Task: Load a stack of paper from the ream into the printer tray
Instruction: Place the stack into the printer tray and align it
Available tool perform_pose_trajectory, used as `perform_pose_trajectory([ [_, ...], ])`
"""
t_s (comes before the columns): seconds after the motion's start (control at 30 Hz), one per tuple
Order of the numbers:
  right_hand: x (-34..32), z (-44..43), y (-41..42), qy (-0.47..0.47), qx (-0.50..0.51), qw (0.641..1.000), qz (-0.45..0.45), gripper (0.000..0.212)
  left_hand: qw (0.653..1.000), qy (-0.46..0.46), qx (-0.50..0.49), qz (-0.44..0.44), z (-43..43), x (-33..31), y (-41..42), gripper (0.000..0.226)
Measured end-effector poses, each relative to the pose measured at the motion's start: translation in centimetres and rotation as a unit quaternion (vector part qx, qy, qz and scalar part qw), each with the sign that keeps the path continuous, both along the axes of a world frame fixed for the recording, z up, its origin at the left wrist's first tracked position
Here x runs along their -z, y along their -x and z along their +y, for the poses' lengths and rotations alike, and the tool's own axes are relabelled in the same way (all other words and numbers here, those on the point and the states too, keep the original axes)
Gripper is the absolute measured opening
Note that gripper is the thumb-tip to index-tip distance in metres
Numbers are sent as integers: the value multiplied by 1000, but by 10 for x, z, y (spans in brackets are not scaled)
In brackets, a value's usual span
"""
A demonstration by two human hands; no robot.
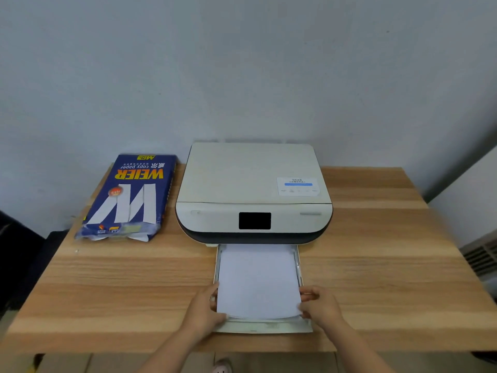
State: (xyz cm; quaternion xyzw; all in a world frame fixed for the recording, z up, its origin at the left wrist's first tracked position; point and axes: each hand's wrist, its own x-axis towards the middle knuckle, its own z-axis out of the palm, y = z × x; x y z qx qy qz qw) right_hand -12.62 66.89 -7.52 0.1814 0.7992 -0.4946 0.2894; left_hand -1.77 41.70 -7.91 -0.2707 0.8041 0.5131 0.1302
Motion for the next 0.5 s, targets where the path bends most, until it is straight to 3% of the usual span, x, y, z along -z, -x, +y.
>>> perform_pose_trajectory([
  [0.2,3,-2,-4,-42,-35,998,38,38,995,89,34,0,0,-4,-6,82],
  [0.5,7,-3,-10,-98,-103,985,102,45,986,152,71,-3,-1,-2,-6,88],
])
